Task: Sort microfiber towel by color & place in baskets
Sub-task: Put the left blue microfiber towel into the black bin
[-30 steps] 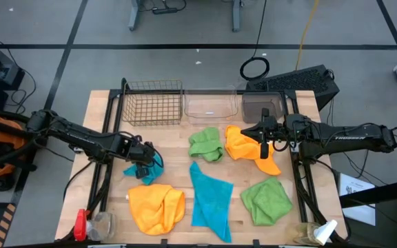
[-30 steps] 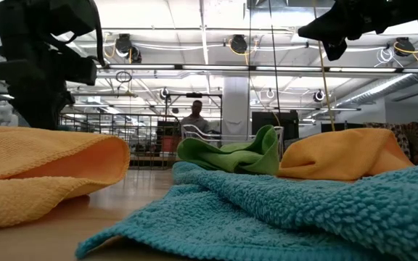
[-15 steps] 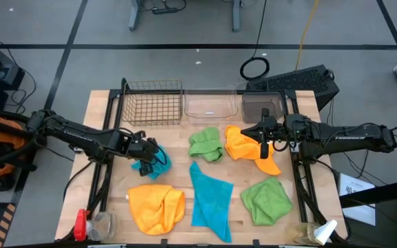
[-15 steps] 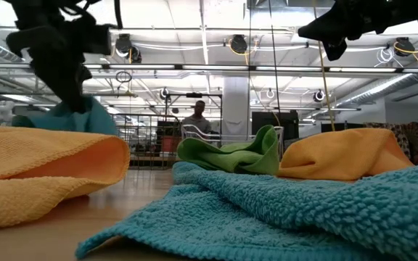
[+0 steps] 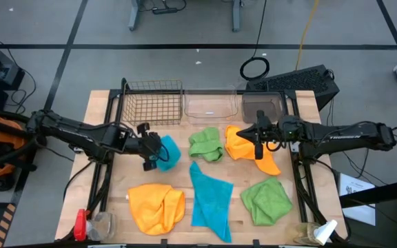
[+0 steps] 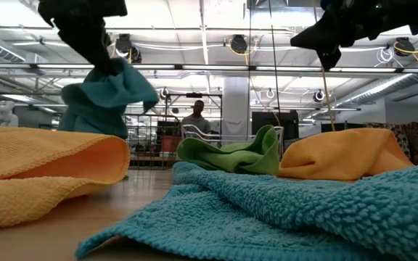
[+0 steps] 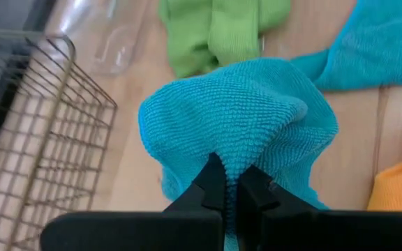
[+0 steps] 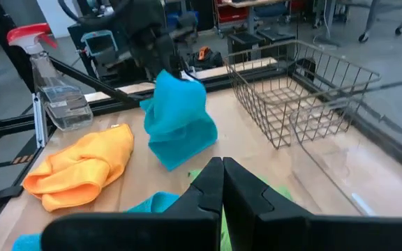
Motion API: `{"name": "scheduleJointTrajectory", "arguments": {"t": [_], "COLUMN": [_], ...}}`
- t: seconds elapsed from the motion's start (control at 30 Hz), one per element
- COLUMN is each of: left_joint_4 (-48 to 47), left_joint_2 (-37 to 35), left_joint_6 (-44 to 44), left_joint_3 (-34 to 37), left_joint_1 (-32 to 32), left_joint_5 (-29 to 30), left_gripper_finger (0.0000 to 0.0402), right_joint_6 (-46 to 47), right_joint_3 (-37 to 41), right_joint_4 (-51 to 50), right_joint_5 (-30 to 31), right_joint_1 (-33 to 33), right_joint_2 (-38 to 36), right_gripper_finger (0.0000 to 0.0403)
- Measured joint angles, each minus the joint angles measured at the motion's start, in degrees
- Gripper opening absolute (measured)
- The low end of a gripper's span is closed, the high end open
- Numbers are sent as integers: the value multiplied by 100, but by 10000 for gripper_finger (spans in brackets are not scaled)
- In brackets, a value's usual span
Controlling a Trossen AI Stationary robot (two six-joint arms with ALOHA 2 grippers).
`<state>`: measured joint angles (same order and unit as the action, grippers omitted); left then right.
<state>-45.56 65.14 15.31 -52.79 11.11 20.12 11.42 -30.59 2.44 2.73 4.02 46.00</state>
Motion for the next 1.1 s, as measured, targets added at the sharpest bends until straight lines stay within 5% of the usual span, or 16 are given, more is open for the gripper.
{"name": "scheduleJointTrajectory", "arguments": {"t": [0.5,1.1], "left_joint_4": [116,2782], "left_joint_2": [0,0], "left_joint_6": [-792,-2613], "left_joint_3": [-754,-791], "left_joint_1": [0,-291], "left_joint_5": [474,449], "left_gripper_finger": [10,10], "right_joint_6": [-261,-512], "right_joint_3": [-2,-9], "right_joint_4": [1591,3493], "right_joint_5": [1,-3], "right_joint_1": [-252,-553], "right_joint_2": [920,1888], "right_gripper_finger": [0,0]}}
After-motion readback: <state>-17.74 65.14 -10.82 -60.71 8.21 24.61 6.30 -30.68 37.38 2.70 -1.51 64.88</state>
